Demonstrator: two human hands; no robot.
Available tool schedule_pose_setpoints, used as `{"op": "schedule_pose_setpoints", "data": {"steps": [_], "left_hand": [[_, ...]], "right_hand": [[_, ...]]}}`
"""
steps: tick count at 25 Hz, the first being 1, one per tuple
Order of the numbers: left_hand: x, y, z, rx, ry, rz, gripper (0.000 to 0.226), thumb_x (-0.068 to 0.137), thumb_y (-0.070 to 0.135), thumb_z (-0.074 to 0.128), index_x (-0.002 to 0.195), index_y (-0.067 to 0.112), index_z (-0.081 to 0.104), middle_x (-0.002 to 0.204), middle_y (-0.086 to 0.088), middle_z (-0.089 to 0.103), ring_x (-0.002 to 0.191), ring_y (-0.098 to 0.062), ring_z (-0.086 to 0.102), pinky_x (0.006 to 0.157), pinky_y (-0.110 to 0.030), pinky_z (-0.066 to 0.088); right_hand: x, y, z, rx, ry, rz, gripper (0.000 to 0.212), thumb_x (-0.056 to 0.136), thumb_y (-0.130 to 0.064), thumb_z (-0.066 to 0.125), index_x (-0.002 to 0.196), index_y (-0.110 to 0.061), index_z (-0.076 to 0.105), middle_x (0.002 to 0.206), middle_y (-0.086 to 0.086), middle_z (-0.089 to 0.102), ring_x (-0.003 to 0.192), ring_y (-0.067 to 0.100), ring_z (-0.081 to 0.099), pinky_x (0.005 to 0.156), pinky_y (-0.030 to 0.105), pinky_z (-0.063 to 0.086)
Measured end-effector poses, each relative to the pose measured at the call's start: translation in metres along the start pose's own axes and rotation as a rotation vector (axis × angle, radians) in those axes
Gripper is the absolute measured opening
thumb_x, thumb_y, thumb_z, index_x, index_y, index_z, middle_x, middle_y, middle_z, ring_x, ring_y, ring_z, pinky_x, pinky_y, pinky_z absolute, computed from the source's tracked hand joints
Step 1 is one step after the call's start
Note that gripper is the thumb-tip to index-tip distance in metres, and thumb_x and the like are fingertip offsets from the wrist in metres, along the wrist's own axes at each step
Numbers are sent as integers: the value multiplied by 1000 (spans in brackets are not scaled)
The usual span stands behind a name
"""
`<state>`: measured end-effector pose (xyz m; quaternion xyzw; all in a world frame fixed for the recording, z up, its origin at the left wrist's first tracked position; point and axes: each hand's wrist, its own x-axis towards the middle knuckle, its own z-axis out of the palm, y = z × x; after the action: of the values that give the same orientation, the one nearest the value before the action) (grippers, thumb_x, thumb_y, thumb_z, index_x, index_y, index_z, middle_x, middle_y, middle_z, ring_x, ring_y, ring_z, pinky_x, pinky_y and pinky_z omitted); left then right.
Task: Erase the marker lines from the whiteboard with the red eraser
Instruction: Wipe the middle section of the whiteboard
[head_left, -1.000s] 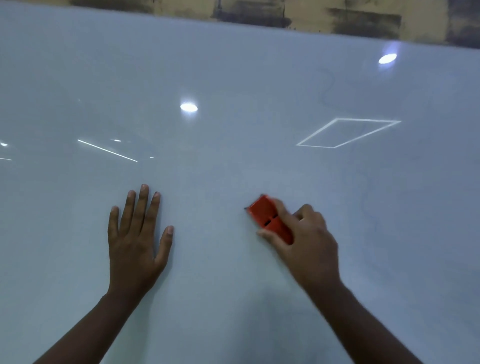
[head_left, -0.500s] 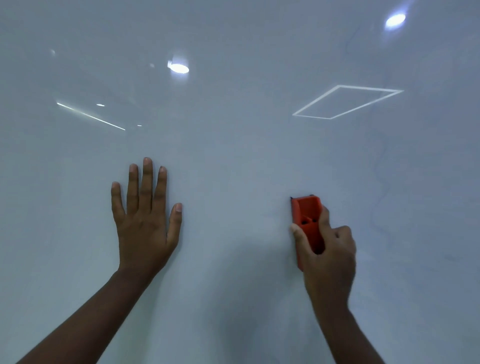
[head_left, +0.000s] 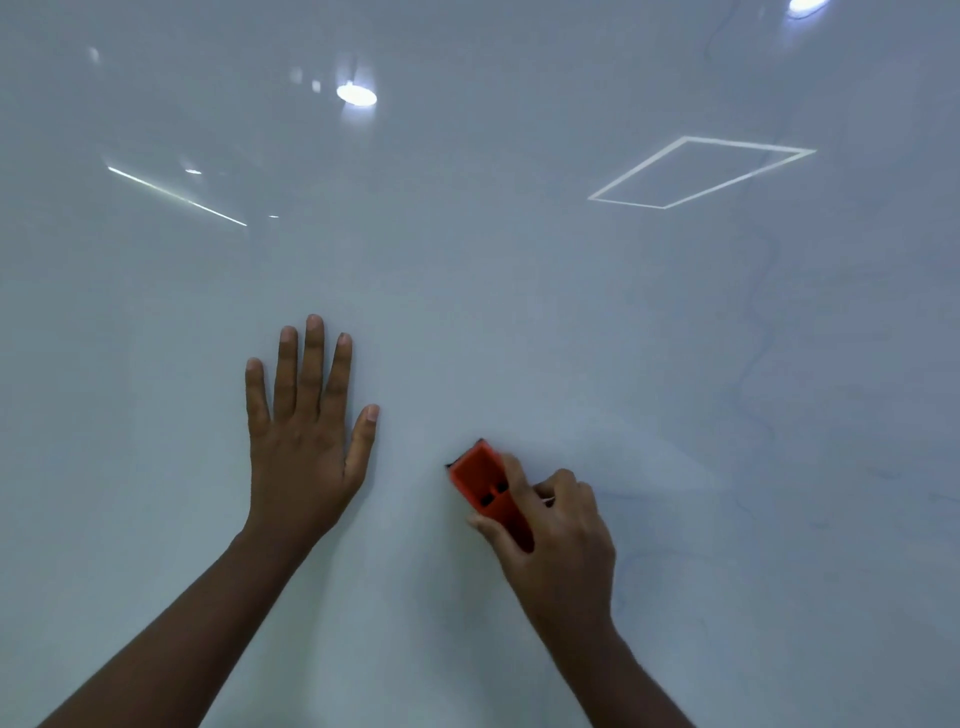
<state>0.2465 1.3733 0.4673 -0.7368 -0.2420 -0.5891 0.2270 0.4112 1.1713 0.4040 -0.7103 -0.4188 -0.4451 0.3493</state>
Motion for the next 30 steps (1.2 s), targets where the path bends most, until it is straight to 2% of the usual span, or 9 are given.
{"op": "schedule_pose_setpoints", "data": {"steps": [3, 6, 11, 14, 17, 22, 25, 28, 30], "left_hand": [[-14, 7, 0, -14, -25, -23, 73, 109, 40, 39, 171, 10, 13, 179, -15, 3, 166, -35, 3, 132, -62, 5], [-25, 10, 0, -14, -55, -32, 75, 109, 42, 40, 171, 9, 13, 179, -16, 2, 166, -36, 3, 132, -62, 4], [-48, 5, -4, -20, -109, -1, 76, 108, 46, 39, 171, 10, 14, 179, -15, 3, 166, -37, 4, 131, -64, 7], [-61, 10, -4, -19, -123, -6, 77, 107, 45, 42, 170, 9, 16, 179, -16, 3, 165, -38, 5, 131, -65, 8], [-67, 22, -1, -33, -120, -62, 78, 107, 41, 44, 170, 6, 15, 178, -18, 3, 165, -39, 4, 131, -64, 4], [-79, 35, 4, -35, -133, -107, 77, 109, 43, 40, 170, 5, 13, 178, -18, 3, 165, -39, 3, 131, -65, 4], [-93, 33, 5, -41, -147, -87, 78, 108, 44, 41, 170, 6, 14, 178, -18, 4, 165, -38, 4, 131, -64, 6], [-111, 35, 6, -61, -153, -83, 78, 107, 43, 46, 169, 6, 18, 178, -18, 7, 165, -39, 6, 131, -64, 7], [-122, 34, 8, -75, -154, -70, 77, 106, 42, 47, 169, 6, 20, 178, -19, 9, 165, -39, 7, 131, -63, 7]], "right_hand": [[25, 28, -19, 87, 53, 229, 66, 79, -65, 72, 139, -41, 59, 89, -4, 48, 80, 22, 56, 58, 35, 51], [37, 66, -37, 244, 126, 505, 70, 81, -68, 67, 144, -40, 55, 91, -3, 51, 80, 18, 60, 70, 36, 51], [-23, 98, -30, 378, 195, 830, 92, 74, -88, 53, 148, -33, 52, 97, 0, 58, 95, 23, 63, 79, 34, 44], [-45, 89, -15, 426, 209, 929, 83, 83, -79, 59, 150, -32, 50, 100, 2, 59, 100, 26, 63, 84, 37, 47], [-45, 56, -2, 356, 188, 853, 72, 88, -68, 62, 145, -25, 58, 93, 3, 54, 91, 29, 63, 76, 34, 42], [-87, -24, 35, 142, -25, 320, 69, 82, -54, 78, 141, -25, 60, 93, -1, 48, 82, 22, 52, 63, 35, 48], [-115, -34, 44, 45, -91, 118, 69, 83, -63, 70, 142, -34, 51, 97, 0, 54, 82, 19, 53, 62, 33, 53], [-113, -14, 38, 36, -107, 156, 65, 83, -67, 65, 141, -39, 55, 96, -4, 53, 84, 18, 53, 61, 33, 52], [-100, 10, 24, 154, -33, 440, 67, 81, -64, 71, 142, -38, 58, 93, -6, 52, 81, 15, 55, 64, 34, 53]]}}
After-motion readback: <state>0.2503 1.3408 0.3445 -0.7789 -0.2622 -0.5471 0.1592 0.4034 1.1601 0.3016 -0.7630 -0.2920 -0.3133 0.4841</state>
